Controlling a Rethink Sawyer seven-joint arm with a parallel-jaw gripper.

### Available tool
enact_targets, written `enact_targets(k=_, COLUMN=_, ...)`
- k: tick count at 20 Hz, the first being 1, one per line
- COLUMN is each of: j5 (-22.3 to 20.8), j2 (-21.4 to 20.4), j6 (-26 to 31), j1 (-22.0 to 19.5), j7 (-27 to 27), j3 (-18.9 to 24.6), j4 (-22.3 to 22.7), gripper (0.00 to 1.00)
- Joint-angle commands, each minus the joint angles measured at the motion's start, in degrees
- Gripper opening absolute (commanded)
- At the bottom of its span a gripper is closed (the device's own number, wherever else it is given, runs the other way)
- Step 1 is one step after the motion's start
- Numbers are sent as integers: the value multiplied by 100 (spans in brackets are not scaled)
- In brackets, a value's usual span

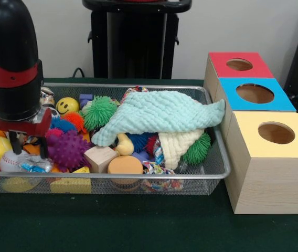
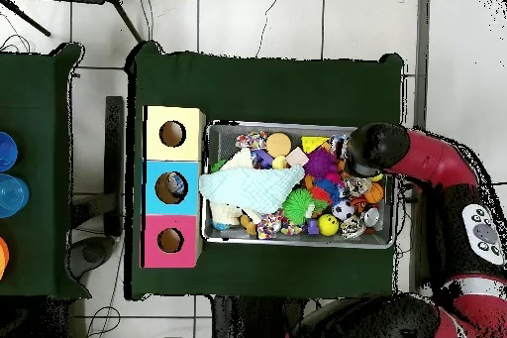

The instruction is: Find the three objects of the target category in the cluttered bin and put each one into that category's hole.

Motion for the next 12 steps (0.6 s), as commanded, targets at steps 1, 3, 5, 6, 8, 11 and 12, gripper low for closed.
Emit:
enact_targets(k=1, j5=-124, j2=219, j6=28, j1=60, j7=-359, j3=372, j4=-600, gripper=100)
enact_targets(k=3, j5=-121, j2=205, j6=75, j1=72, j7=-402, j3=380, j4=-649, gripper=100)
enact_targets(k=5, j5=-140, j2=254, j6=93, j1=98, j7=-402, j3=378, j4=-752, gripper=100)
enact_targets(k=6, j5=-153, j2=302, j6=71, j1=108, j7=-397, j3=388, j4=-822, gripper=100)
enact_targets(k=8, j5=-173, j2=391, j6=34, j1=129, j7=-373, j3=398, j4=-951, gripper=100)
enact_targets(k=11, j5=-161, j2=435, j6=111, j1=148, j7=-387, j3=405, j4=-1063, gripper=100)
enact_targets(k=12, j5=-163, j2=439, j6=106, j1=146, j7=-395, j3=413, j4=-1069, gripper=100)
